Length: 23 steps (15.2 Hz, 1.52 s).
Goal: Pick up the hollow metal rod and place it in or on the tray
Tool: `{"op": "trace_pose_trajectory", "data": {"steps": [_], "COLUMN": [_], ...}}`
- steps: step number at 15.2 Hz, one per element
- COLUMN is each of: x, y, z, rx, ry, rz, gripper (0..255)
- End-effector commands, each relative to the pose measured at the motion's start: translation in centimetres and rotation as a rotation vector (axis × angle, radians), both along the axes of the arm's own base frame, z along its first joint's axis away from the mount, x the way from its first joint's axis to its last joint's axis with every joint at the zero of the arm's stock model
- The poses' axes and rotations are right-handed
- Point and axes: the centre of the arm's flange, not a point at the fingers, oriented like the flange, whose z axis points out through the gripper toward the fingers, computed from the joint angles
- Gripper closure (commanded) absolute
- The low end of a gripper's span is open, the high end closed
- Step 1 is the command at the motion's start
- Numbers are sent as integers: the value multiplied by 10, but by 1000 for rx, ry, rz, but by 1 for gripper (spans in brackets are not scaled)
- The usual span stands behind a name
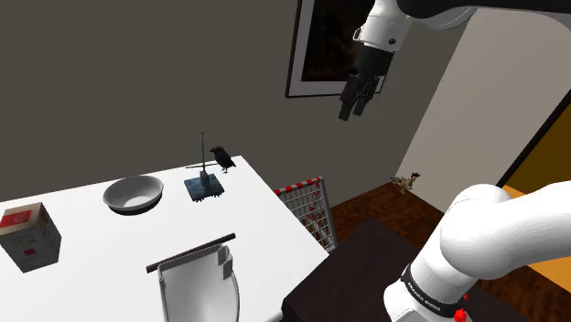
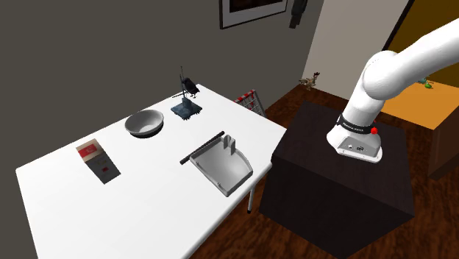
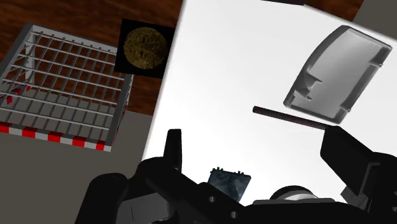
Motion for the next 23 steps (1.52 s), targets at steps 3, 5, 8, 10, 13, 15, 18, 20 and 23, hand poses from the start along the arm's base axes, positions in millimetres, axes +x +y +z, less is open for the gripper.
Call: {"op": "trace_pose_trajectory", "data": {"steps": [3,5,8,10,13,15,18,20,23], "x": [15,30,51,65,84,97,114,125,140], "y": [7,15,27,37,52,63,81,94,113], "z": [-21,-41,-72,-93,-124,-144,-175,-196,-227], "rx": [-6,-12,-22,-28,-37,-44,-53,-59,-68], "ry": [-5,-10,-17,-22,-29,-34,-41,-46,-53], "rz": [60,119,209,269,358,418,507,567,657], "gripper": [0,0,0,0,0,0,0,0,0]}}
